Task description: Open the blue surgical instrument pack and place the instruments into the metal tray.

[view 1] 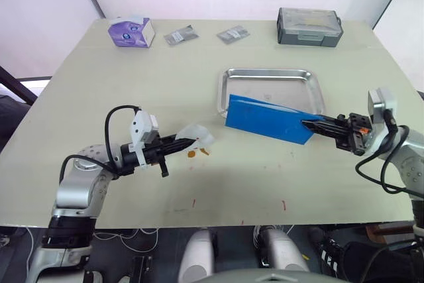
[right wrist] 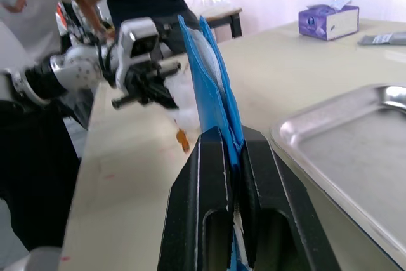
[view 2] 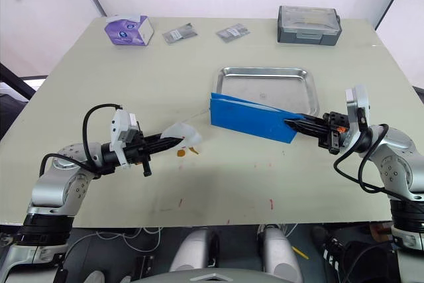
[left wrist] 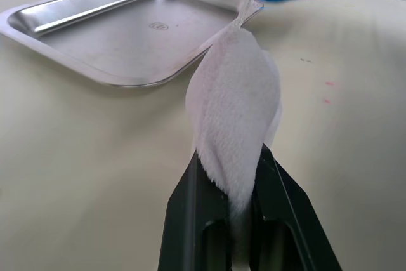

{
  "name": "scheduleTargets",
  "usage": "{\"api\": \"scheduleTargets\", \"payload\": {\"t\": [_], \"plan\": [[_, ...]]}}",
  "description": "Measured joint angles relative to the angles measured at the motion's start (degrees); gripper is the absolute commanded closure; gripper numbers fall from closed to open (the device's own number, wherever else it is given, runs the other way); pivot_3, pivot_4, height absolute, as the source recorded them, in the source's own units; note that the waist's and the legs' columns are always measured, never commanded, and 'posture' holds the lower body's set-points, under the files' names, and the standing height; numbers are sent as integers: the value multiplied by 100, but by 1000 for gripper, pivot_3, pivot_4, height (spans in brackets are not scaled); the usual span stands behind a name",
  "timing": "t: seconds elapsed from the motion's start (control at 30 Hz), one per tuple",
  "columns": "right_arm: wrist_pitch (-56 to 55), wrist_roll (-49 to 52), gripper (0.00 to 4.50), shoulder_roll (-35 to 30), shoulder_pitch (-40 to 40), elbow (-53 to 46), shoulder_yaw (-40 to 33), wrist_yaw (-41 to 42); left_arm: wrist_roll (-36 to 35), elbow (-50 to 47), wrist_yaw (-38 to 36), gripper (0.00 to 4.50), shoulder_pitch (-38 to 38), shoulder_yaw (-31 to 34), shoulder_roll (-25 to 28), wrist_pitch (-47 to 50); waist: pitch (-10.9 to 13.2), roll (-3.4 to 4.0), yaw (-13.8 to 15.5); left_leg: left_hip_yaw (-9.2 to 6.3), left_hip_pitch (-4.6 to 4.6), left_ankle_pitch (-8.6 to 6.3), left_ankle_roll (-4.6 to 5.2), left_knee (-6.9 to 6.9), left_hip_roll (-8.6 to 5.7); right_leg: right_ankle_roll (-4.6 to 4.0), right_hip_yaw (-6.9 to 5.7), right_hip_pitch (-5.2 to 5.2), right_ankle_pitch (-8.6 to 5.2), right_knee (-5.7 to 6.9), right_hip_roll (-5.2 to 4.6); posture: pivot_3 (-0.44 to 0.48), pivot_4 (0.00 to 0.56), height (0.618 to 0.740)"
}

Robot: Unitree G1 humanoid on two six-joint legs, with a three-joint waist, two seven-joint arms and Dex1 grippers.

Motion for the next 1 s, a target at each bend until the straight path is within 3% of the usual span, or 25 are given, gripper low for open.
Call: {"api": "scheduleTargets", "payload": {"t": [0.57, 0.77, 0.93, 1.0], "plan": [[668, 843, 4500, 283, -231, -175, -240, -610, 112, -49, 15, 4428, -23, -203, 10, -12, 0, 0, 0, 0, -2, 0, 0, -1, 0, 0, 0, 0, 0, -1, -1, 0, 150, 731], [-26, -124, 4500, 72, -5, -190, 82, -154, 498, -67, -330, 4428, 19, -316, 760, -78, 0, 1, -5, 1, 0, 0, 0, -3, 0, 0, 0, -1, -1, -2, 1, 0, 150, 731], [-1136, -1379, 4500, -7, 51, 227, 848, 534, 1259, -158, -813, 4428, -74, -857, 1494, -500, 2, 4, 1, 7, 1, 0, 0, -4, 0, -1, 2, -3, -1, -2, 0, 0, 150, 731], [-1270, -1512, 4500, -5, 56, 307, 927, 609, 1314, -163, -826, 4428, -82, -886, 1496, -516, 5, 8, 1, 10, 1, 0, 0, -4, 0, -1, 4, -5, -1, -1, 0, 0, 150, 731]]}}
